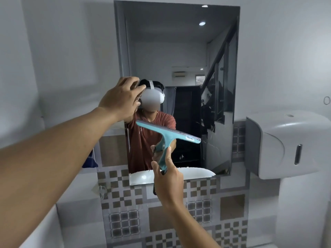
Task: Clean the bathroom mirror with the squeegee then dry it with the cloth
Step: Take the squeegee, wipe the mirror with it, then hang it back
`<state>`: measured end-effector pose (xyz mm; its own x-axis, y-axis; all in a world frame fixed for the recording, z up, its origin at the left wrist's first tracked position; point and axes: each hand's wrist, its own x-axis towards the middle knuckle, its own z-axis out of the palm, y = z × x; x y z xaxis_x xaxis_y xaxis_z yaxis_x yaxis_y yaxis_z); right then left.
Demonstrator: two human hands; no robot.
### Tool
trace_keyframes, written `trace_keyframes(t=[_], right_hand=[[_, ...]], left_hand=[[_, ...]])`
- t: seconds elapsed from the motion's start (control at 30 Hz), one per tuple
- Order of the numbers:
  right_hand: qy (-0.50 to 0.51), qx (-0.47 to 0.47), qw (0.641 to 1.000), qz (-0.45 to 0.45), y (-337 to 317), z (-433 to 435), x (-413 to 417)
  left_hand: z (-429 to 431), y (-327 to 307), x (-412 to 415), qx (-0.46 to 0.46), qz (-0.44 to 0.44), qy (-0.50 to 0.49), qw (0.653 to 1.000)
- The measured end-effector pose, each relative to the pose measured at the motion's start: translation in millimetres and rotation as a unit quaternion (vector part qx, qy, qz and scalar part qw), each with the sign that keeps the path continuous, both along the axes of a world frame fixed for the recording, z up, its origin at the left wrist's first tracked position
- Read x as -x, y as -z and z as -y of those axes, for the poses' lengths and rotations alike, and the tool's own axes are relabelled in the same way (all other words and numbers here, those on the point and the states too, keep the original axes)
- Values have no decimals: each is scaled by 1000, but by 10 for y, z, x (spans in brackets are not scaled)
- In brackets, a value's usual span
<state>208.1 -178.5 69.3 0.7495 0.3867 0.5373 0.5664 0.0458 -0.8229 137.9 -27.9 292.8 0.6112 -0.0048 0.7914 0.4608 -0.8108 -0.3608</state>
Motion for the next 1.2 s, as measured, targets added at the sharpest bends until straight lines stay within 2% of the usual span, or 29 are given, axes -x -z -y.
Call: trace_keyframes(t=[0.17,0.23,0.37,0.5,0.67,0.87,1.2], right_hand=[[13,12,1000,18,54,-57,-25],[28,53,996,60,78,-23,-53],[59,163,971,167,132,51,-80],[88,192,952,222,63,177,-180],[107,256,902,331,-35,429,-440],[166,288,831,446,-97,661,-740],[187,276,807,487,-442,1053,-1173]], left_hand=[[10,-19,7,0,-5,-3,1000],[10,-12,-2,-1,-1,-4,1000],[16,7,-11,-3,5,-6,1000],[35,42,-2,-4,13,-8,1000],[88,224,-35,7,13,-18,1000],[169,458,-94,21,18,-21,999],[307,573,-83,38,28,-45,998]])
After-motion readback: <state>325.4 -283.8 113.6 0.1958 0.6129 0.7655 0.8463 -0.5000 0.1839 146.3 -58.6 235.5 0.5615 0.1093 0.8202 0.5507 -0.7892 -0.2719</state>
